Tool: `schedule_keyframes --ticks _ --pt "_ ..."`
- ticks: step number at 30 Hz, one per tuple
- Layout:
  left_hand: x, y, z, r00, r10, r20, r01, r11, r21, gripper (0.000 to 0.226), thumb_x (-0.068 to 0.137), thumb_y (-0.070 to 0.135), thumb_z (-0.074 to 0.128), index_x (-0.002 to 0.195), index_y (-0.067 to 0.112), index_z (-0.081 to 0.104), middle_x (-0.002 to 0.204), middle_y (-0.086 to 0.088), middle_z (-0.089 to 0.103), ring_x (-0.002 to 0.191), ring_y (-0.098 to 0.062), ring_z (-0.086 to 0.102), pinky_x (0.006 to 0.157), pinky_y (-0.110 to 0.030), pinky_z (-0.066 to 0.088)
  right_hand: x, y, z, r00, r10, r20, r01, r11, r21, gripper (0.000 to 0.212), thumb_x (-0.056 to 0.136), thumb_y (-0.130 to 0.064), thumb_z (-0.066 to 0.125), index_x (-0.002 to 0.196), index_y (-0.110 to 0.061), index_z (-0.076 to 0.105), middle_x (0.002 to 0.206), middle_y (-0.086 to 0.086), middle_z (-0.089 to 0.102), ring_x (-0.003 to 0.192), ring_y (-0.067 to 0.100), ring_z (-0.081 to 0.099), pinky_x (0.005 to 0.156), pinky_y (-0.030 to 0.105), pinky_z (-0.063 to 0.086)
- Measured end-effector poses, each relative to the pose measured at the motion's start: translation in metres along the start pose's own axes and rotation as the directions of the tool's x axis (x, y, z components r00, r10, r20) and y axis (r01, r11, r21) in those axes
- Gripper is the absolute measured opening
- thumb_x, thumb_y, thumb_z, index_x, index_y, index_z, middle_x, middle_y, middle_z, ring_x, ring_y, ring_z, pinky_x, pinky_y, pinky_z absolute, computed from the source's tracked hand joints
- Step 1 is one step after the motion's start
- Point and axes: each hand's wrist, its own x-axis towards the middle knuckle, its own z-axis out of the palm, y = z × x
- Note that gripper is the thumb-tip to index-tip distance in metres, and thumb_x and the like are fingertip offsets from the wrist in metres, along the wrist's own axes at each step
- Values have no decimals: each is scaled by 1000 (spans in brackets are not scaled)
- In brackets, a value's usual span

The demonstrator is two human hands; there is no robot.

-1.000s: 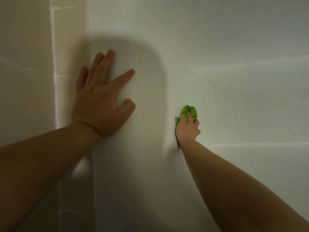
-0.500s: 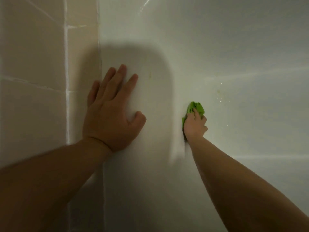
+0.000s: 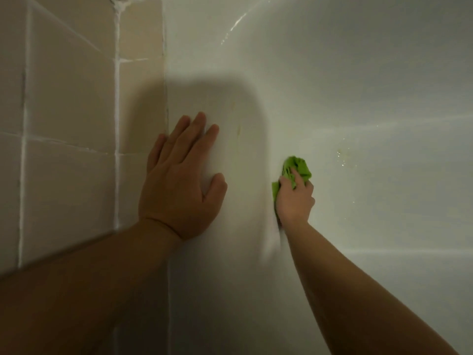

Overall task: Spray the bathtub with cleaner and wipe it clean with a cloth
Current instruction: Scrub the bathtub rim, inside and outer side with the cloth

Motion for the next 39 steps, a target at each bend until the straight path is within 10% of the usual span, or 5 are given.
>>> schedule_keyframes --ticks 8,14,22,30,39 --pt "7 -7 2 999 -7 -43 5 998 -57 68 90 35 48 156 15 43 164 -6 36 154 -23 29 125 -53 19 -103 -24 -9 779 -626 29 622 777 95 52 98 -47 46 150 -44 46 157 -14 33 137 16 34 116 34 30" --pt "13 -9 1 997 -54 -47 52 998 -39 69 89 38 47 156 21 42 165 -5 35 153 -23 28 124 -53 16 -51 -17 -11 966 -229 123 222 972 71 49 104 -40 48 152 -43 42 153 -2 34 136 33 31 112 36 24" --pt "20 -12 1 992 -121 -47 118 992 -54 69 89 40 45 156 23 43 165 -9 33 153 -27 26 126 -52 9 -86 -91 -2 773 -632 47 614 765 192 54 90 -49 48 144 -53 49 153 -12 34 134 17 33 114 31 29" --pt "23 -13 0 989 -136 -55 131 988 -82 66 91 37 48 155 25 44 164 -13 33 153 -30 27 126 -52 11 -49 -84 -4 963 -263 55 248 948 200 44 105 -30 47 148 -38 51 151 -1 38 136 31 34 117 35 24" --pt "33 -19 1 992 -124 -22 121 986 -110 65 93 37 43 157 28 40 167 -5 28 156 -21 21 127 -49 7 -93 -91 -1 821 -570 7 553 800 234 50 95 -40 48 144 -45 53 152 -14 35 131 17 32 111 28 26"
